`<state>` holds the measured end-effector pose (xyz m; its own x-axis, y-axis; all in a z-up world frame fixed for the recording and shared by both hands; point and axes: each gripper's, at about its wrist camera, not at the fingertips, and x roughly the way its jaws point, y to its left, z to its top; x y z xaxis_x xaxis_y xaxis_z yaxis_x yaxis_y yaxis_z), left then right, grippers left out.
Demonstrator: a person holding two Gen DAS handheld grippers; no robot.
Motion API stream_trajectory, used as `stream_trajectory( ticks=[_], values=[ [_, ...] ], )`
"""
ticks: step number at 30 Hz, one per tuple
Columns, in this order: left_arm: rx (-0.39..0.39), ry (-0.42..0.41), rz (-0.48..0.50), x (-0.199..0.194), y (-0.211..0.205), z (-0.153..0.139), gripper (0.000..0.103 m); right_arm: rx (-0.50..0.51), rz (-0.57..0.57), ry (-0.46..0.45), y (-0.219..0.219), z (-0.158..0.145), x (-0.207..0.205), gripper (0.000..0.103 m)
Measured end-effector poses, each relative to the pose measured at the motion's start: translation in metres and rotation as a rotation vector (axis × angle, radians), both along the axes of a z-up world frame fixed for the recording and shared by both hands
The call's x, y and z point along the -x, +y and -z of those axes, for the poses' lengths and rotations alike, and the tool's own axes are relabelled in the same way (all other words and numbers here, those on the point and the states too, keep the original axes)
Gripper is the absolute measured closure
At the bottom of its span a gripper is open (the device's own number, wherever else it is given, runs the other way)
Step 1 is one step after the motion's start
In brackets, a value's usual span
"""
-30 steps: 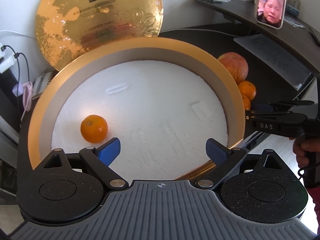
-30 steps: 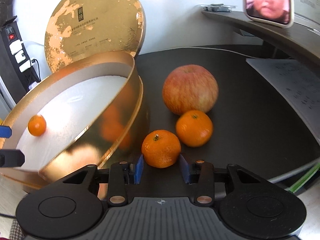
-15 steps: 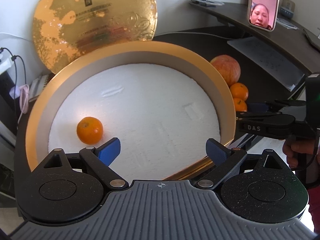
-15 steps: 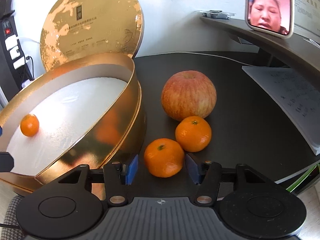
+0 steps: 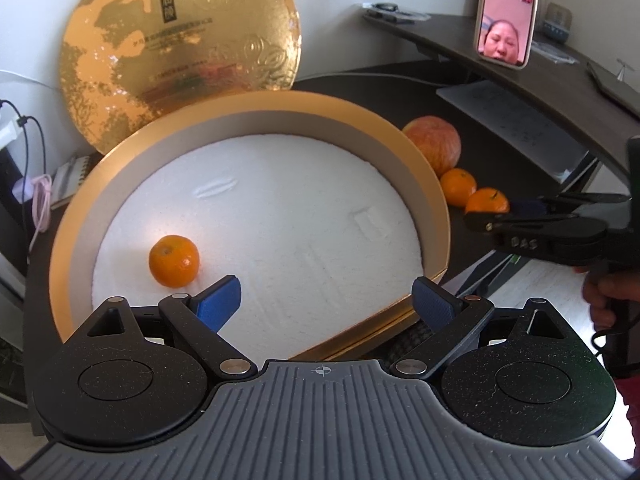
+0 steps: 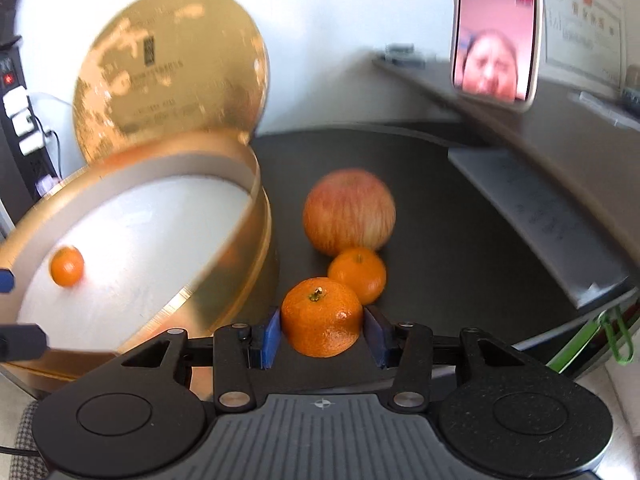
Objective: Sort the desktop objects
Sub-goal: 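Carry the second mandarin into the gold box and open the right gripper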
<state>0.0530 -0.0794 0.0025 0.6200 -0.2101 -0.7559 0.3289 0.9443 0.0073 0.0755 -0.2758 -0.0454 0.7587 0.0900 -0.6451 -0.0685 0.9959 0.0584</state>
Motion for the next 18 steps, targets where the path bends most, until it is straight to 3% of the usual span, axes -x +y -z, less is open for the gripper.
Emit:
stream_trajectory(
  ticks=[8, 12, 18],
  values=[
    [0.013, -0.053, -0.083, 0.014, 0.036, -0.013, 0.007, 0.010, -0.147, -0.098, 0.054, -0.040, 0.008, 0.058],
    [-0.019, -0.071, -0.160, 0.020, 0.061, -0.012, 0.007, 0.021, -0.221, -0.085, 0.085, -0.041, 0.003, 0.058],
    [0.003, -0.059, -0.257, 0.027, 0.106, -0.006, 0.007, 0.028, -0.298, -0.031, 0.127, -0.031, -0.008, 0.058]
  ],
)
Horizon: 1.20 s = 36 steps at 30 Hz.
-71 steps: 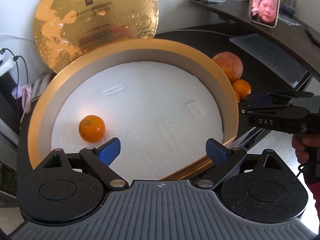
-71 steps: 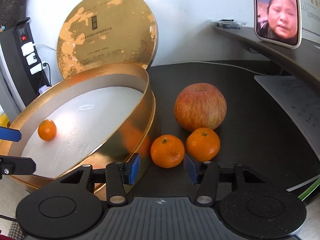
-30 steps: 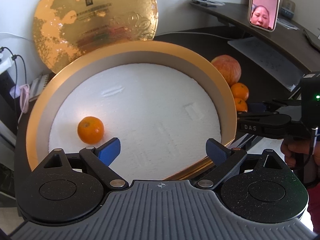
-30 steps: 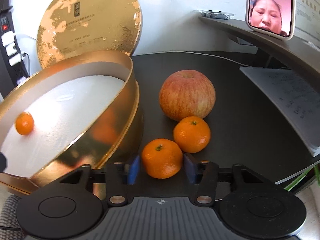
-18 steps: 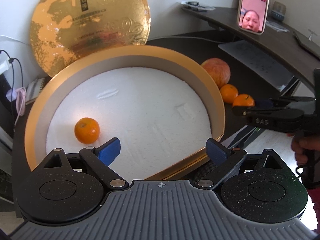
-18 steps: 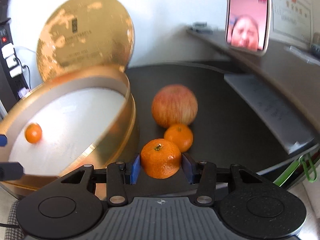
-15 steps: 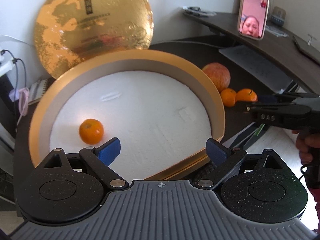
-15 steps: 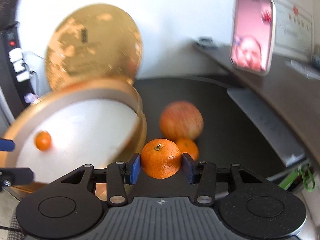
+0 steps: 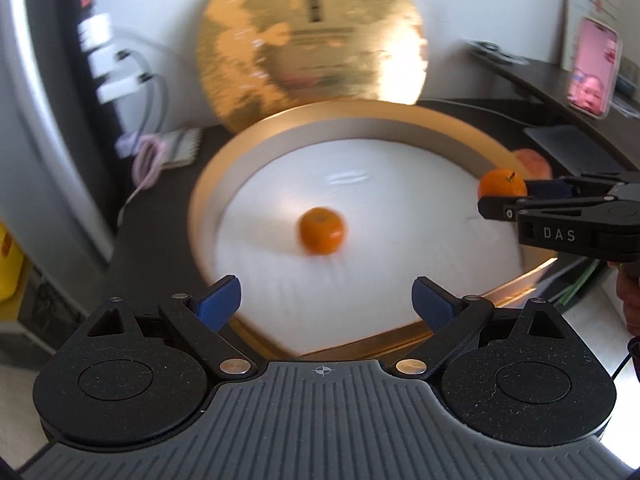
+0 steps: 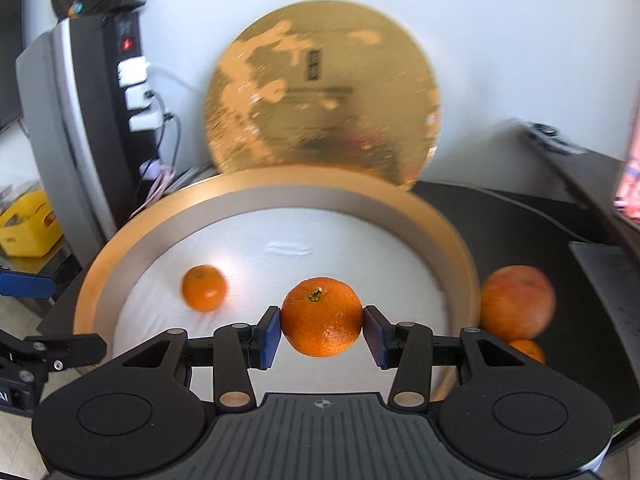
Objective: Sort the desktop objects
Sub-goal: 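Carry the second mandarin into the gold box and open the right gripper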
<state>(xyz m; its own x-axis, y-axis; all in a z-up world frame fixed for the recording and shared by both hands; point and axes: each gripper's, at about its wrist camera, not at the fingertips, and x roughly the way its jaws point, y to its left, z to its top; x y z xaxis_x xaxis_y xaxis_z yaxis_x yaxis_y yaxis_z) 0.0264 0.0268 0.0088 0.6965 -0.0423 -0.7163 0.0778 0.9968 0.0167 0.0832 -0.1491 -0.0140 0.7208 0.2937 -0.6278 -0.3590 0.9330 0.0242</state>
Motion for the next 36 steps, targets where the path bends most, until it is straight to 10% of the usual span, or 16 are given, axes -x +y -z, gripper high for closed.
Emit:
stream_trajectory(
  ticks=[13, 36],
  values=[
    [0.056, 0.018, -0.124, 0.002, 0.061, 0.011, 0.007, 0.065, -0.111, 0.184, 0.070, 0.039, -0.027, 0.058],
    [0.056, 0.024, -0.086, 0.005, 0.052, 0.011, 0.007, 0.034, -0.115, 0.142, 0.062, 0.029, -0.015, 0.041]
  ],
)
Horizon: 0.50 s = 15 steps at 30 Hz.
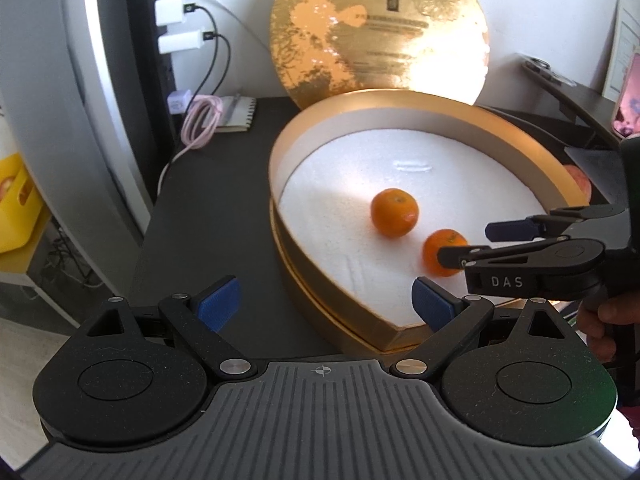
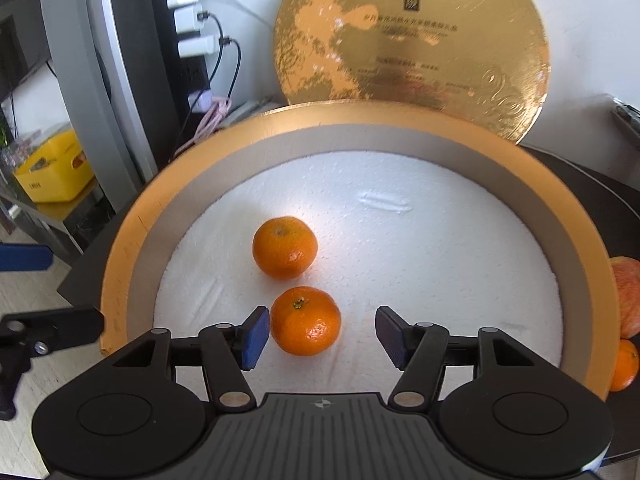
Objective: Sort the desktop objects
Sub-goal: 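Carry the second mandarin into the gold box and open the right gripper, then return the right gripper to the apple and grasp the last mandarin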
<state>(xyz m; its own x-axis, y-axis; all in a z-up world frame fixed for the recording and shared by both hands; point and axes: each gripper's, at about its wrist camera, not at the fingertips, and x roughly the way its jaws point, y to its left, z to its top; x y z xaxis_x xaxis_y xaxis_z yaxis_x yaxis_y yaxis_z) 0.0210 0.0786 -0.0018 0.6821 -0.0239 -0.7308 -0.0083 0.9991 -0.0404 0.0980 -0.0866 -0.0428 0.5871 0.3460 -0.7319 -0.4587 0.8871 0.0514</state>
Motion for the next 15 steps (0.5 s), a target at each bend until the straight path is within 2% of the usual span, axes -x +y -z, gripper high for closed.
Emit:
stream_trajectory(
  ticks=[2, 6, 10, 15],
  values=[
    [-0.007, 0.002, 0.015, 0.000, -0.007, -0.001, 0.007, -0.018, 0.013, -0.016, -0.008, -0.005, 0.004, 0.032],
    [-0.028, 0.011, 0.047, 0.000, -0.022, -0.002, 0.006, -0.051, 0.038, -0.045, -0.027, -0.013, 0.013, 0.029],
    [-0.041, 0.013, 0.077, -0.001, -0.039, -0.003, 0.006, -0.076, 0.084, -0.076, -0.052, -0.021, 0.021, 0.021],
    [-0.053, 0.016, 0.118, -0.003, -0.060, -0.004, 0.006, -0.097, 0.161, -0.112, -0.087, -0.027, 0.029, 0.020]
  ],
)
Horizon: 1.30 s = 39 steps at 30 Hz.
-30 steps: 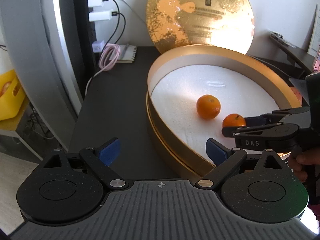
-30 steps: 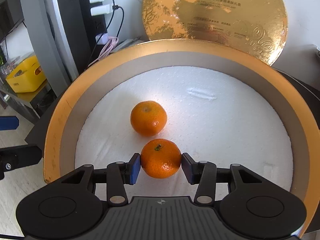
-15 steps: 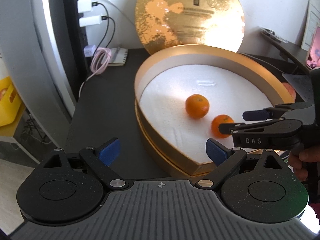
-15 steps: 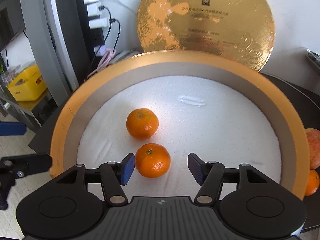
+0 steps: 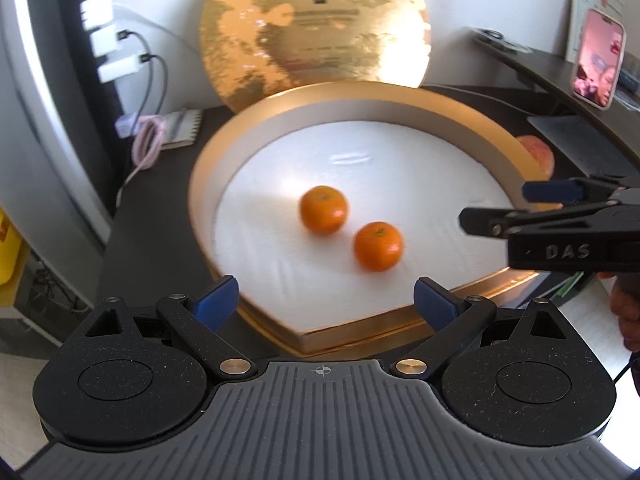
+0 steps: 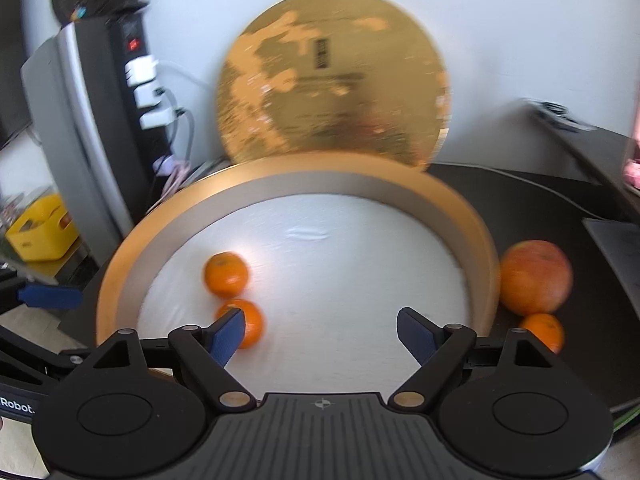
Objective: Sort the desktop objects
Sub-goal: 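Return the right gripper to the apple and grasp the last mandarin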
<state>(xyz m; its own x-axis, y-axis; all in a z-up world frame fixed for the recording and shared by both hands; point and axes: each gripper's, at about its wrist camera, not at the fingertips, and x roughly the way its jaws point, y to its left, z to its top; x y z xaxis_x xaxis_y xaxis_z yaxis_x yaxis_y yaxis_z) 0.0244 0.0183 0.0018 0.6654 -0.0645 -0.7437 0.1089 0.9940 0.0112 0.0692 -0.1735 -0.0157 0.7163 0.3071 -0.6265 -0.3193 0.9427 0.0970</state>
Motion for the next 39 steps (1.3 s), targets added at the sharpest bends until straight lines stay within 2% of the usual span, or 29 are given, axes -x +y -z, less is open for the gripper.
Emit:
stream_trajectory(
  ticks=[9, 18, 21, 26, 29, 39],
  values=[
    [-0.012, 0.003, 0.095, -0.010, -0.042, -0.001, 0.006, -0.031, 0.178, -0.011, -0.068, 0.006, 0.006, 0.020],
    [-0.021, 0.026, 0.181, -0.020, -0.080, 0.005, 0.006, -0.029, 0.280, 0.011, -0.103, 0.022, 0.005, 0.021],
    [-0.029, 0.032, 0.191, -0.025, -0.088, 0.007, 0.006, -0.037, 0.293, 0.017, -0.111, 0.029, 0.003, 0.029],
    [-0.035, 0.047, 0.199, -0.033, -0.098, 0.010, 0.006, -0.016, 0.333, 0.036, -0.122, 0.043, -0.008, 0.047],
    [-0.039, 0.051, 0.206, -0.039, -0.104, 0.012, 0.006, -0.015, 0.343, 0.053, -0.128, 0.052, -0.018, 0.051],
    [-0.039, 0.066, 0.230, -0.055, -0.117, 0.016, 0.006, -0.010, 0.340, 0.083, -0.132, 0.072, -0.047, 0.050]
  ],
)
